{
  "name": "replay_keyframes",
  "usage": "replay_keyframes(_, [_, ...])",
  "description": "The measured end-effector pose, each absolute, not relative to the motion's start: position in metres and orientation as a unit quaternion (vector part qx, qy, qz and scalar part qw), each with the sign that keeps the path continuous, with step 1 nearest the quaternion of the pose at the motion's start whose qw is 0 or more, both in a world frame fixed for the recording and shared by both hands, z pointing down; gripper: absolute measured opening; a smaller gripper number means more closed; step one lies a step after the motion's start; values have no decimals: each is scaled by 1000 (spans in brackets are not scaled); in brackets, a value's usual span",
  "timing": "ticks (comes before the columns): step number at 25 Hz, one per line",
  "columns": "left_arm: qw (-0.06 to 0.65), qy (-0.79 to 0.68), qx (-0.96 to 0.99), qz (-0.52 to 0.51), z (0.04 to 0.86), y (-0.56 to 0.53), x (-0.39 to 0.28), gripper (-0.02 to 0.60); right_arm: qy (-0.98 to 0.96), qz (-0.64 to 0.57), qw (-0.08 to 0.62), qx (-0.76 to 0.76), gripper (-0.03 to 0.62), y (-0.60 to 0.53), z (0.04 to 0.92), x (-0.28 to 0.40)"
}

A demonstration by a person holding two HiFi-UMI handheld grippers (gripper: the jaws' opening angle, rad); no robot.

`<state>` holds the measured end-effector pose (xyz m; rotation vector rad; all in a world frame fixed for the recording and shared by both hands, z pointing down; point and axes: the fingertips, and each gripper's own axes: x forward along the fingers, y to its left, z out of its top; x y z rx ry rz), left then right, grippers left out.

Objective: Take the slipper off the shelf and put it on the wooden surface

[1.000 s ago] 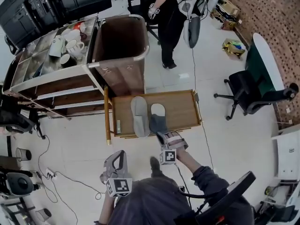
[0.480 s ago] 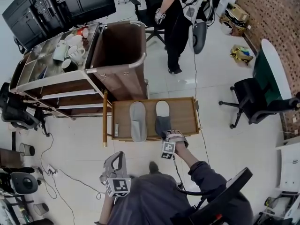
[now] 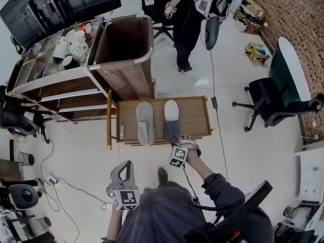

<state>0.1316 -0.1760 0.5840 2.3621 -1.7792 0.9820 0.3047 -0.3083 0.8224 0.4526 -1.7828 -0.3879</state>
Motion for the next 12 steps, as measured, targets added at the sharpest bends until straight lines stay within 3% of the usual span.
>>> replay_keyframes(5, [12,-570,764,304,580,-137,137,17,-778,-195,549,236,179,-280,779,295])
replay_keyframes(10, [9,-554,776,301,585,-76,142,17,-768,-278,504,280,64,-223,720,275])
replay_keyframes(12, [4,-549,780,299,583,-46,143,17,-767,-298,488,292,54,-190,701,265])
